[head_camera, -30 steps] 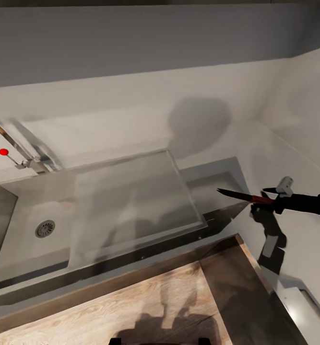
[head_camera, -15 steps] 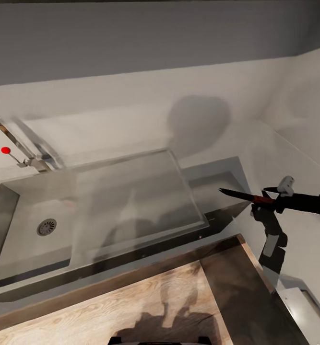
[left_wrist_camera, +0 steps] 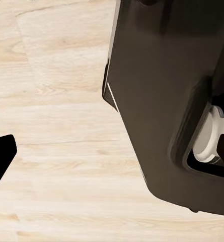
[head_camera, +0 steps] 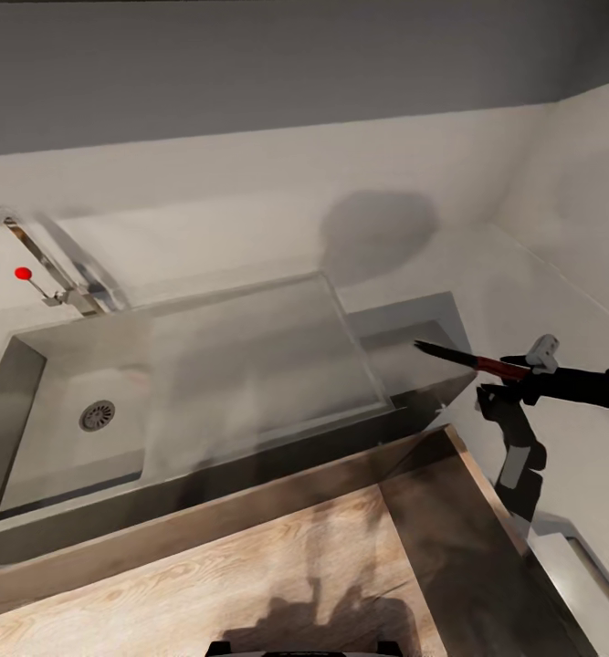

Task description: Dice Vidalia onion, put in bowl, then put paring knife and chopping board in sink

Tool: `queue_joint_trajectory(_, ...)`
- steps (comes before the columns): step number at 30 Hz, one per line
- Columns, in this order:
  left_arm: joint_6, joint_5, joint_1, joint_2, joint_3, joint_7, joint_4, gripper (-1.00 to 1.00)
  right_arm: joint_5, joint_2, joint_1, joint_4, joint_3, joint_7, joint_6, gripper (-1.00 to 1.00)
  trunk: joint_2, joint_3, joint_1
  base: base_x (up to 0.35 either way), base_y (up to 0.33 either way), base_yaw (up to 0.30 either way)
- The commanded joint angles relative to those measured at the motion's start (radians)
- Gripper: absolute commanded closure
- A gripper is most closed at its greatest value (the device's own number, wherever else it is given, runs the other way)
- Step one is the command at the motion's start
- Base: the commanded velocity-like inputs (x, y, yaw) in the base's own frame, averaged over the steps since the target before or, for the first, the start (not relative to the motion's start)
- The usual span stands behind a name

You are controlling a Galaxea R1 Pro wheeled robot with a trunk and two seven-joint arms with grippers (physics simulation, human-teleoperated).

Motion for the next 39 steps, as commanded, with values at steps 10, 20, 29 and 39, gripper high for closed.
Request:
queue_joint_trajectory(10, -0.002, 0.01, 0.0, 0.001, -0.006, 0.009, -0.003, -1.0, 0.039, -0.001, 0.0, 0.009, 0.008, -0.001, -0.02, -1.0, -0.001, -0.002, 0.001, -0.003, 0.0, 0.0)
queue_joint_trajectory(20, -0.002, 0.01, 0.0, 0.002, -0.006, 0.009, -0.001, -1.0, 0.04, -0.001, 0.0, 0.009, 0.008, -0.001, -0.019, -1.0, -0.001, -0.002, 0.001, 0.0, 0.0, 0.0)
queue_joint_trajectory(29, -0.002, 0.01, 0.0, 0.001, -0.006, 0.009, 0.001, -1.0, 0.039, -0.001, 0.0, 0.009, 0.008, 0.0, -0.019, 1.0, -0.001, -0.002, 0.001, 0.0, 0.0, 0.0)
queue_joint_trajectory(39, -0.002, 0.01, 0.0, 0.001, -0.006, 0.009, 0.002, -1.0, 0.039, -0.001, 0.0, 0.008, 0.008, 0.002, -0.016, 1.0, -0.001, -0.002, 0.001, 0.0, 0.0, 0.0)
